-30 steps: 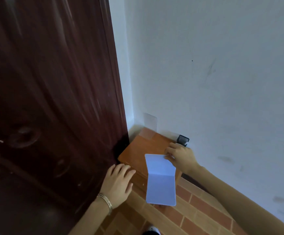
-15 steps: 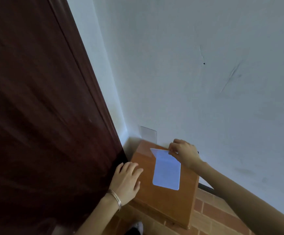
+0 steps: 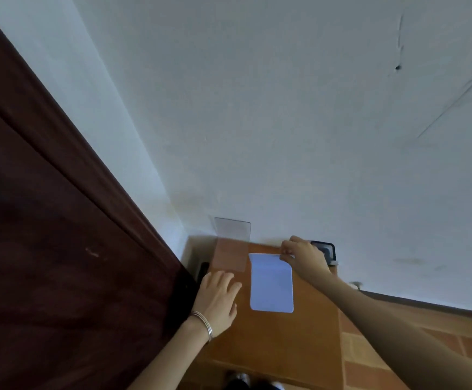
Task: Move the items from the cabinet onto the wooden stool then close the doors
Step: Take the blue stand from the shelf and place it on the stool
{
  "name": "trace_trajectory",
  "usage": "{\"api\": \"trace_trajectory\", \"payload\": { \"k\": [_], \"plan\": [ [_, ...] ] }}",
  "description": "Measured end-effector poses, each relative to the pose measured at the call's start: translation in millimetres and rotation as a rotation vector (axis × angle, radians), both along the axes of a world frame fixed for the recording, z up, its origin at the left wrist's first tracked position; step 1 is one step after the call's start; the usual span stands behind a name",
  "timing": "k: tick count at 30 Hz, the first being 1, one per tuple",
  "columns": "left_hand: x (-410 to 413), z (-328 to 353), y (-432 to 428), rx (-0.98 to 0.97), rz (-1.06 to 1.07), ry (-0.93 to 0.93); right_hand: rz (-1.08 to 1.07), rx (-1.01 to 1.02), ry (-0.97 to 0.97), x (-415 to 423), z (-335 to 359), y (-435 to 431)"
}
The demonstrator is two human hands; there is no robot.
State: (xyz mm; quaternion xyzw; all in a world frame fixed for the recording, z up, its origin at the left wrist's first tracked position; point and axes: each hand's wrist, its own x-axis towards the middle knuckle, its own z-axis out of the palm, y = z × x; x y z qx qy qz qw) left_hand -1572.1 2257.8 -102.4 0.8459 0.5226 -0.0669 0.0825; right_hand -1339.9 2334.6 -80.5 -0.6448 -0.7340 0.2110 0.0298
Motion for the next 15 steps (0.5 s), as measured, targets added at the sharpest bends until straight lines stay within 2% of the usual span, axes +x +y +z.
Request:
{"api": "trace_trajectory", "payload": {
  "k": [4, 15],
  "plan": [
    [-1, -50, 4, -0.134, 0.019, 0.04, -0.04, -0.013, -0.005, -2, -38, 21],
    [13, -160, 12, -0.289, 0.055, 0.062, -0.056, 0.108, 0.057, 9, -124, 42]
  ]
}}
